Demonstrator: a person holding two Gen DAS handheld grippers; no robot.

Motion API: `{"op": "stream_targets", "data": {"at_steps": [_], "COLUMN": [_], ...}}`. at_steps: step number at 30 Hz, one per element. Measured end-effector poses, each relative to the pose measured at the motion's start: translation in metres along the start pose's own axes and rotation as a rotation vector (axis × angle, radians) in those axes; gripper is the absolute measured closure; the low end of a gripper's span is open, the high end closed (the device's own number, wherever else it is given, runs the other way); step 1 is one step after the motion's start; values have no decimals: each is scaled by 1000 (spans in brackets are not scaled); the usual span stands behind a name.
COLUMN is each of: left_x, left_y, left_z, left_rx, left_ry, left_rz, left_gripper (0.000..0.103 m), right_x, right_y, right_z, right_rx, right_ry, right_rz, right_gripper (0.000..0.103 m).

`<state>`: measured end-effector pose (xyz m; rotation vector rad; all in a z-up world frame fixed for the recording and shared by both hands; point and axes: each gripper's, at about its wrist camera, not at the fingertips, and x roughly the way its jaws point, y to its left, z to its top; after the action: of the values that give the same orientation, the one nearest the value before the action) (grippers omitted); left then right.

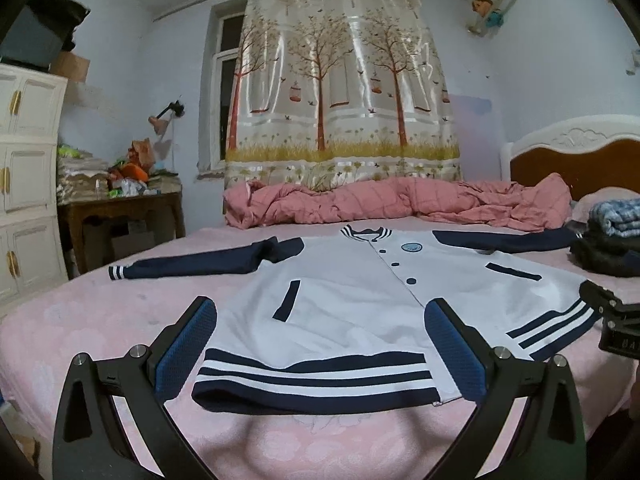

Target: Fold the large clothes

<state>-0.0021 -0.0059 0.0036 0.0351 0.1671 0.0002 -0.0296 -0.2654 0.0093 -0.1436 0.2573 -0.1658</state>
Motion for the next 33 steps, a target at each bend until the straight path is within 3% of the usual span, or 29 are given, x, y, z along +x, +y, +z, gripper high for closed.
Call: {"op": "stream_targets", "data": {"at_steps": [6,10,17,23,28,33], "left_x": [0,-6,-34,-26,-5,22], "left_y": [9,0,13,59,91,106], "left_z": [-1,0,16,26,13,-11], "left_rx": [-48,-11,19,-7,-25,-84], "left_ry": [0,-22,-78,-12,61,162], "left_rz": [-3,39,10,22,79,42], "left_gripper": [0,0,0,0,1,14], "right_x": [0,-1,-15,-17,-6,15], "right_y": [1,-5,-38,-89,-115,-118], "right_z": [0,0,12,26,24,4], "right_rx": [13,45,115,211,185,184], "right_ry": [1,-6,-3,32,64,131], "right_rz": [4,26,106,139,93,126], "right_gripper": [0,0,0,0,6,12]}}
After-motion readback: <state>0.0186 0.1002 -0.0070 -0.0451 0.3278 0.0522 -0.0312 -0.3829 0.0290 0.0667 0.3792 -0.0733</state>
